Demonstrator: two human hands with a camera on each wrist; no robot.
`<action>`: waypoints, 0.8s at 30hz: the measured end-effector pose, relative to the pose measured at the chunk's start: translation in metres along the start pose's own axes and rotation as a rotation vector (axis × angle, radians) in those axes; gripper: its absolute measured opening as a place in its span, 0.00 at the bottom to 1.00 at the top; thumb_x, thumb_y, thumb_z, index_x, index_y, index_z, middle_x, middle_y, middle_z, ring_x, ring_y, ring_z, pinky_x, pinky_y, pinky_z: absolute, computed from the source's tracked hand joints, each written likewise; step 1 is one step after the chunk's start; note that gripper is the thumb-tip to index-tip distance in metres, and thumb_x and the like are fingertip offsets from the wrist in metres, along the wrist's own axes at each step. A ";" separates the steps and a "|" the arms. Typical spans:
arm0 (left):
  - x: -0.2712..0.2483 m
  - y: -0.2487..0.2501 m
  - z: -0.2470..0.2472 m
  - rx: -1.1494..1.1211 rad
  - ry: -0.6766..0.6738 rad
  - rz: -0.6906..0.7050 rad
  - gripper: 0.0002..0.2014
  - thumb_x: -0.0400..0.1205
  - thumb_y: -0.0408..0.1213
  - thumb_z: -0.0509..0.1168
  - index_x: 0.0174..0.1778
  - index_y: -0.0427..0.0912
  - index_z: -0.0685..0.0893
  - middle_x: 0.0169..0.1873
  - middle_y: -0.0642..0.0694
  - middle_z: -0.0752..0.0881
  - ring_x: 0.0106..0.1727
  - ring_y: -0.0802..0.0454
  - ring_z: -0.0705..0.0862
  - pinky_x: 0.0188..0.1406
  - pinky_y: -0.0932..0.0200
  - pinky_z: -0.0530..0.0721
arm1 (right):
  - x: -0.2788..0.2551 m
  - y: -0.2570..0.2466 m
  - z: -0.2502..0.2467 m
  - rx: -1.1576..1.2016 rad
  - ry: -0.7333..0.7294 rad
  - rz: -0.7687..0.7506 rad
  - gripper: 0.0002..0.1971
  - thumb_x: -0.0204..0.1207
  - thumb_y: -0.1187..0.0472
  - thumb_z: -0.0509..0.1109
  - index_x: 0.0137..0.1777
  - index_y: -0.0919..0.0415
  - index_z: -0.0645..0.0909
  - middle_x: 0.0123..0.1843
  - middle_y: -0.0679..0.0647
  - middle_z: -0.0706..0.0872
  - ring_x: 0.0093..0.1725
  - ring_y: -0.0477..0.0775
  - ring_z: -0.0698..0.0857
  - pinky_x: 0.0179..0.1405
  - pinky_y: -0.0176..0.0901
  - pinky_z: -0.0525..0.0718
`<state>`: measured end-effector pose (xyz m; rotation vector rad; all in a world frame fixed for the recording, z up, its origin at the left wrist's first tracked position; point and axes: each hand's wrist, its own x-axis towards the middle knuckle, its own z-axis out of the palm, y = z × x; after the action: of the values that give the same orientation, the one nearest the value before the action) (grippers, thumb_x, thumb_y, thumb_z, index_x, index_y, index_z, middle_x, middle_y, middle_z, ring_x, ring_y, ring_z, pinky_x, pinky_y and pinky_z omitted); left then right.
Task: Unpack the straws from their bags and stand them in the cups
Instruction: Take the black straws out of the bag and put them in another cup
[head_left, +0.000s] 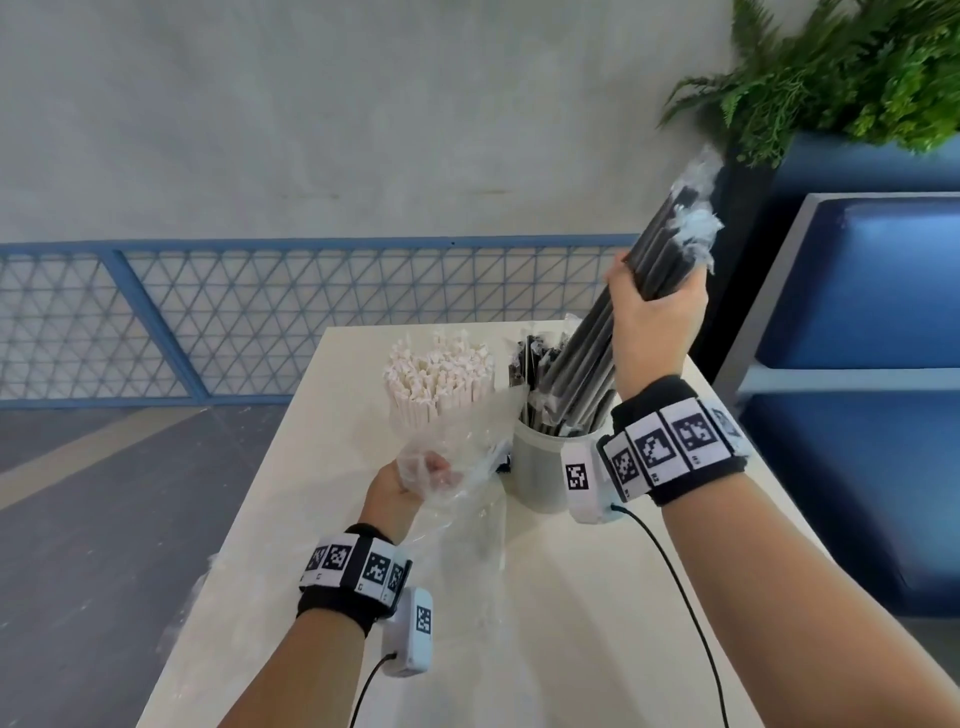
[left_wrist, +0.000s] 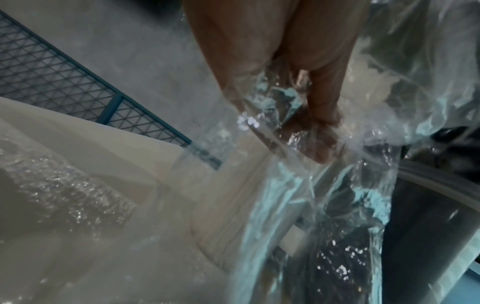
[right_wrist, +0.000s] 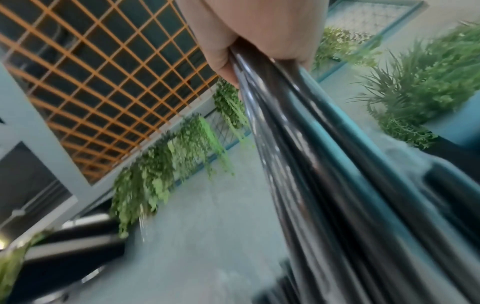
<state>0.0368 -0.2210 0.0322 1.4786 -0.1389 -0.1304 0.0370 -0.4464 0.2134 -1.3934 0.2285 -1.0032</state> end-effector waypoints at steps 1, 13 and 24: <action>0.000 0.001 -0.001 -0.007 0.001 0.009 0.08 0.55 0.41 0.73 0.29 0.50 0.89 0.29 0.54 0.88 0.38 0.51 0.85 0.65 0.28 0.75 | -0.004 0.004 0.000 -0.044 -0.026 0.004 0.11 0.72 0.64 0.73 0.49 0.56 0.74 0.41 0.42 0.82 0.43 0.43 0.82 0.42 0.21 0.80; 0.001 0.017 0.009 0.007 -0.016 0.133 0.15 0.60 0.44 0.71 0.35 0.37 0.81 0.29 0.54 0.87 0.34 0.60 0.84 0.41 0.67 0.82 | -0.051 0.074 -0.003 -0.397 -0.360 0.260 0.10 0.72 0.59 0.74 0.49 0.60 0.77 0.45 0.54 0.84 0.45 0.50 0.81 0.52 0.43 0.82; -0.003 0.028 0.009 0.011 0.052 0.191 0.03 0.68 0.30 0.68 0.36 0.39 0.82 0.33 0.49 0.85 0.38 0.60 0.84 0.44 0.68 0.81 | -0.044 0.061 -0.002 -0.284 -0.319 -0.026 0.36 0.70 0.63 0.76 0.75 0.49 0.62 0.72 0.49 0.75 0.68 0.45 0.75 0.68 0.36 0.72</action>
<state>0.0318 -0.2272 0.0607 1.4704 -0.2385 0.0636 0.0368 -0.4255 0.1411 -1.7969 0.1179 -0.7743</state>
